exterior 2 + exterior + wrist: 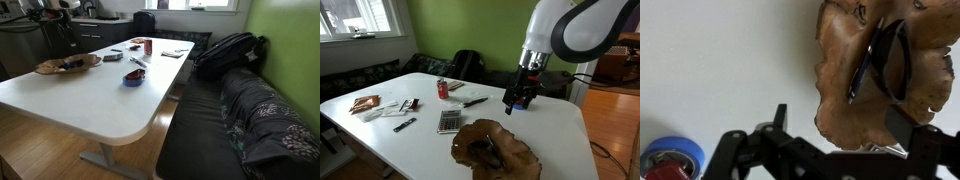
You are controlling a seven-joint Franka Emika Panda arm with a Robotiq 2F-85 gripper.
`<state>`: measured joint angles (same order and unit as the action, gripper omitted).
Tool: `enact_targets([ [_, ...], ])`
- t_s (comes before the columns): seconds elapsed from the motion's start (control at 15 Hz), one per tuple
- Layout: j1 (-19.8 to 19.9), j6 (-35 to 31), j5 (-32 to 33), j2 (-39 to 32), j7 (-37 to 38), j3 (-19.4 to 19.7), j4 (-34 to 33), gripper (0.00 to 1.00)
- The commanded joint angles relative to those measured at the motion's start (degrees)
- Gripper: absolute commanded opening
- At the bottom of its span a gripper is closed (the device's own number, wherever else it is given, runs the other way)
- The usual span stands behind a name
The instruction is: Shift the pen to the bottom-right corner
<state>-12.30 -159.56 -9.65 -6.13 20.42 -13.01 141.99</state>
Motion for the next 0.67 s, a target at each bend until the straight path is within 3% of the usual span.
enact_targets([
  [0.0, -0.4, 0.1, -0.3, 0.1, -0.3, 0.5, -0.1, 1.00],
  [0.07, -1.4, 1.7, 6.6, -1.3, 11.3, 3.7, -1.1, 1.00],
  [0.13, -3.5, -0.3, 9.2, -2.6, 14.1, 6.8, -1.4, 1.00],
  [0.4, -13.0, 5.4, 20.6, -8.9, 31.6, 18.8, -9.3, 1.00],
  [0.53, -16.4, 12.2, 21.7, -11.8, 39.8, 19.4, -13.8, 1.00],
  [0.6, -13.9, 17.3, 20.8, -13.1, 42.4, 14.5, -16.3, 1.00],
])
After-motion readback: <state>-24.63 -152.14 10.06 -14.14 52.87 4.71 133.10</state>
